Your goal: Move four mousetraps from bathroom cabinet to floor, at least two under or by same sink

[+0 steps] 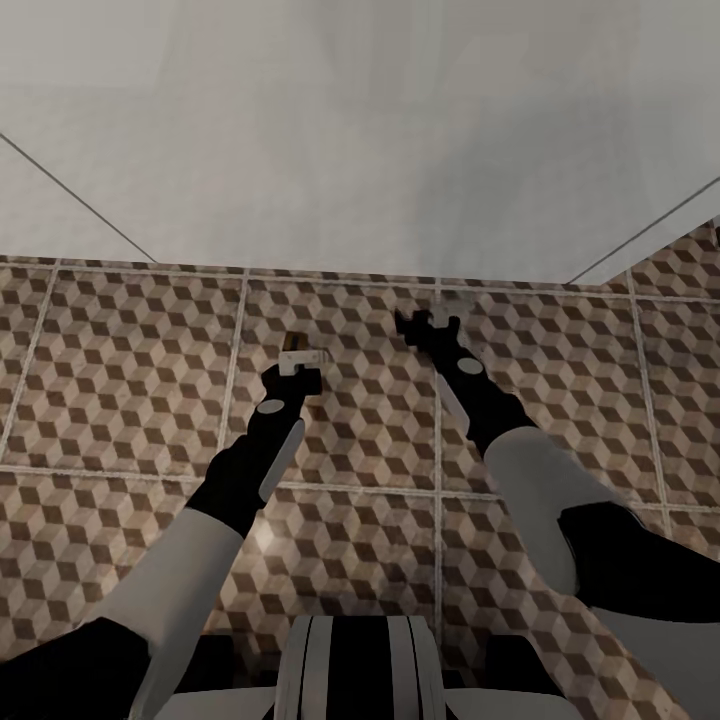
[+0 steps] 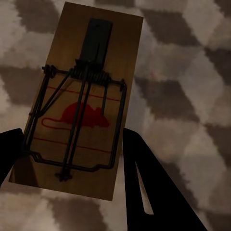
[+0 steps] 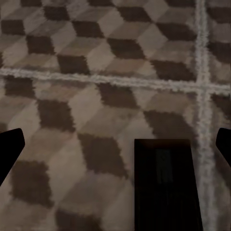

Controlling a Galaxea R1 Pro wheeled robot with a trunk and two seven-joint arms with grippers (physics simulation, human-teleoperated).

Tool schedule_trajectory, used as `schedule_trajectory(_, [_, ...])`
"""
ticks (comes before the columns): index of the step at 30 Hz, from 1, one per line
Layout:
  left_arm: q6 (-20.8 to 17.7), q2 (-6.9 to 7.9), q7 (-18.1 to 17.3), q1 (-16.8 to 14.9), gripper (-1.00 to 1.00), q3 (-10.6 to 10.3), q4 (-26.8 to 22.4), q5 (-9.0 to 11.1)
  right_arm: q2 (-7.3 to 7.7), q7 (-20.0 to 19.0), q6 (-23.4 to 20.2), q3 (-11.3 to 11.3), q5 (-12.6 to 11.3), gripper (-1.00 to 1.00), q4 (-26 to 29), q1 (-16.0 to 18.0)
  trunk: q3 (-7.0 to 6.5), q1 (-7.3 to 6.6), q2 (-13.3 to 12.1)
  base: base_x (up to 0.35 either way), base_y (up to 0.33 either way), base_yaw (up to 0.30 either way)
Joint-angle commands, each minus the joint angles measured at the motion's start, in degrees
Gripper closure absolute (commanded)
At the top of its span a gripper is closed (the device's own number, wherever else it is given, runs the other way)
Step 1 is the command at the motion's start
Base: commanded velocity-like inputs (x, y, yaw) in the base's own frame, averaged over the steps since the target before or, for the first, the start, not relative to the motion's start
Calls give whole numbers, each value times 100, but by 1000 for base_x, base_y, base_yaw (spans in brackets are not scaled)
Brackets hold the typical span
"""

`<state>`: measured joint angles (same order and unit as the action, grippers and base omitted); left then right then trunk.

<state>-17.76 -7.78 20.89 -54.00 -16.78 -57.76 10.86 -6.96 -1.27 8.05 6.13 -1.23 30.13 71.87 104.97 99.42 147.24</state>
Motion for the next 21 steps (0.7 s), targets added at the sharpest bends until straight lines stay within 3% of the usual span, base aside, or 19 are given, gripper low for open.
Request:
schedule_trajectory(1, [-28,4,56,-9,100,-18,-3,34,1,-13,24,2,-12,-100,-4,-12,3,-1,1,0,0,0])
schedule_trajectory(6, [-51,6,56,-156,100,-15,131,38,2,-13,55,2,-16,-100,-4,-56,3,-1,1,0,0,0])
schedule_trajectory(14, [-61,27,56,-783,100,2,965,42,0,-13,67,2,-17,-100,1,-138,3,-1,1,0,0,0])
schedule_trajectory(21, [-61,30,56,-1137,100,19,1423,45,-6,-13,192,2,-17,-100,6,-186,3,-1,1,0,0,0])
